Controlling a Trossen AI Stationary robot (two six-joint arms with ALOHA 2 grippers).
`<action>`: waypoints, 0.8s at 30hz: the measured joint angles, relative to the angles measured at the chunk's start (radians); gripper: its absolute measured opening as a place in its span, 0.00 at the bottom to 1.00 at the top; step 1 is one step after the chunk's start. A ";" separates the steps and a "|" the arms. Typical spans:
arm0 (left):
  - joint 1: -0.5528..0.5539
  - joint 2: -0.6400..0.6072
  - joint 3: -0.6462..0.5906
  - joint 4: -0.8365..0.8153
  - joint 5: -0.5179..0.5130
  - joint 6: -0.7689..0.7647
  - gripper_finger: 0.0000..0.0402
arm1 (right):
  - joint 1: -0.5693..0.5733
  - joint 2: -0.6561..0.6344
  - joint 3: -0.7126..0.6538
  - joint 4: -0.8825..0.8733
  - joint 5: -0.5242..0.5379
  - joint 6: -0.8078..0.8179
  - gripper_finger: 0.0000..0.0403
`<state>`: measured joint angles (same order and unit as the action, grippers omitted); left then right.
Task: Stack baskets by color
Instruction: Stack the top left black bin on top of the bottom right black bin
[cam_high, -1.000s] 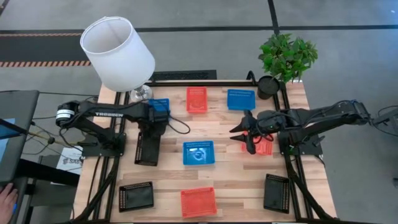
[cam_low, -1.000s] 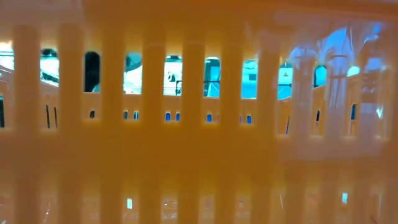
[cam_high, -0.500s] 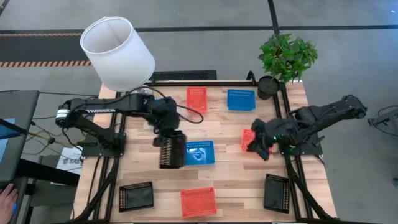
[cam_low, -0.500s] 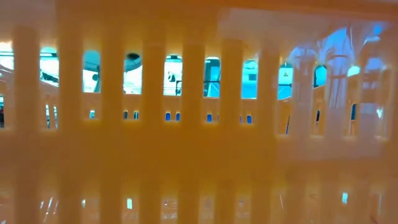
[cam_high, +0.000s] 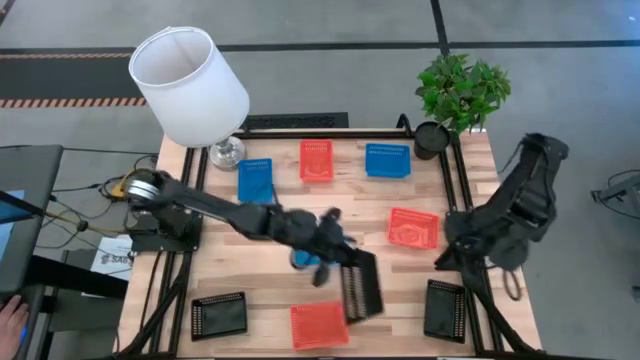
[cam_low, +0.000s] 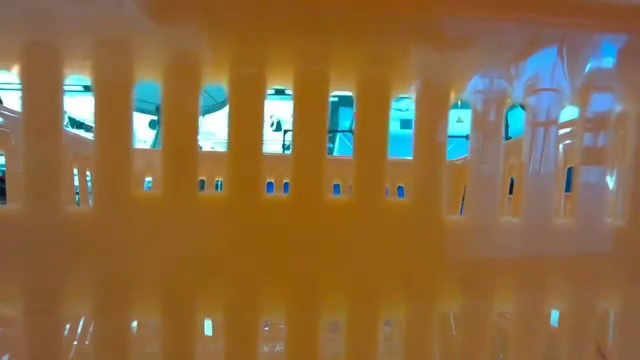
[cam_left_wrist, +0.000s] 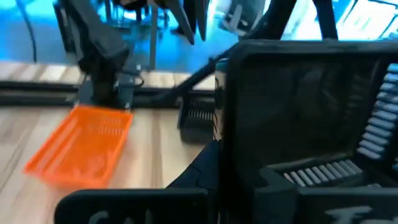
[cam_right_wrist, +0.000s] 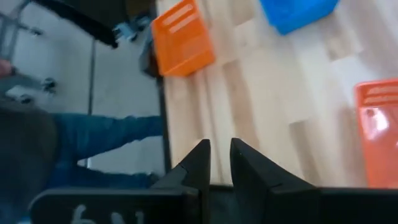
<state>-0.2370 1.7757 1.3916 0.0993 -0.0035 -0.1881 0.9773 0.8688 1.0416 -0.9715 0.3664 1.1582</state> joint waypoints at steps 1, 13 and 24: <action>-0.008 0.042 0.039 0.016 -0.017 0.004 0.00 | 0.025 -0.002 0.000 0.001 0.000 0.012 0.18; -0.021 0.356 0.439 0.000 0.098 0.135 0.00 | 0.326 0.105 -0.078 -0.019 -0.042 0.333 0.02; -0.005 0.355 0.443 -0.052 0.194 0.207 0.00 | 0.295 0.297 -0.229 0.075 -0.110 0.552 0.02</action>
<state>-0.2422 2.1311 1.8343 0.0476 0.1902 0.0185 1.2718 1.1654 0.8131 -0.8963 0.2564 1.7101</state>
